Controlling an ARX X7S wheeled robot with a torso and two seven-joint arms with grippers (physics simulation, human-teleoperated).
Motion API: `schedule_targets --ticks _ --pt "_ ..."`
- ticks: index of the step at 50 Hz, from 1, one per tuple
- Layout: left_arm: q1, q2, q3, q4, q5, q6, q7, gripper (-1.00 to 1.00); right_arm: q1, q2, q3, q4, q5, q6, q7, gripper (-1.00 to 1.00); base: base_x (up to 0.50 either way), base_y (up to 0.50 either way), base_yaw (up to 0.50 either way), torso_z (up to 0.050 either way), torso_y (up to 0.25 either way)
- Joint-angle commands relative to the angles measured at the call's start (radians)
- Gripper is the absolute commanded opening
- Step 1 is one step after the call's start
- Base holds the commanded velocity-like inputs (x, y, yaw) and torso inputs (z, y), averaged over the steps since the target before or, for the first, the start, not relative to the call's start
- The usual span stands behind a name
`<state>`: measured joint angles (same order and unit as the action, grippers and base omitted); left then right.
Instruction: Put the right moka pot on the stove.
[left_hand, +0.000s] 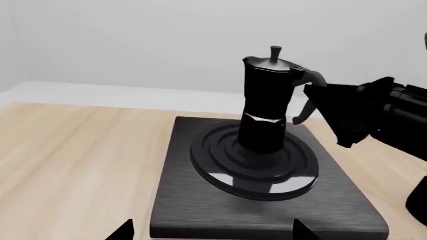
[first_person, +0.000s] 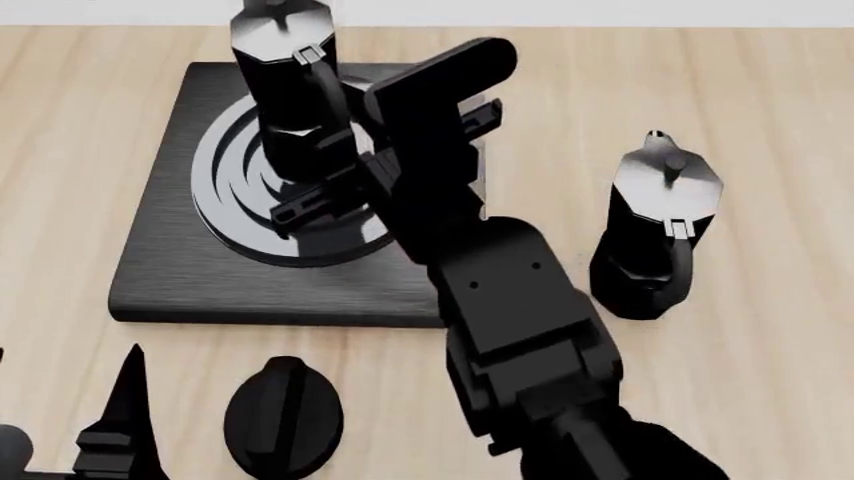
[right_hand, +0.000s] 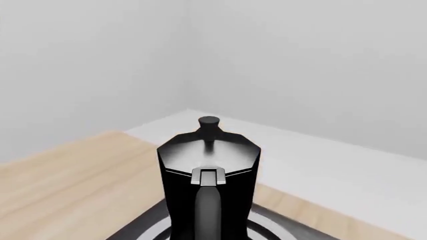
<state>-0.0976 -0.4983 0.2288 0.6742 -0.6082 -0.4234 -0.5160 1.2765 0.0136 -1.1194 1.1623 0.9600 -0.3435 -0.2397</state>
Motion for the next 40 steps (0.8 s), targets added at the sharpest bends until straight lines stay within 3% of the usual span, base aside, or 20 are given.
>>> schedule_targets --ticks 1,16,40 --pt "0.003 -0.003 0.003 -0.001 -0.001 0.007 0.004 1.0 0.063 -0.014 -0.276 0.075 0.281 -0.129 0.0 -1.0 0.0 0.0 0.0 0.0 0.0" --pt "0.0 -0.006 0.002 -0.001 -0.007 0.01 0.005 1.0 0.061 -0.014 -0.386 0.08 0.388 -0.162 -0.009 -1.0 0.0 0.0 0.0 0.0 0.001" --pt "0.004 -0.01 0.003 0.005 -0.011 0.015 0.0 1.0 0.03 -0.014 -0.401 0.101 0.418 -0.151 -0.029 -1.0 0.0 0.0 0.0 0.0 0.001"
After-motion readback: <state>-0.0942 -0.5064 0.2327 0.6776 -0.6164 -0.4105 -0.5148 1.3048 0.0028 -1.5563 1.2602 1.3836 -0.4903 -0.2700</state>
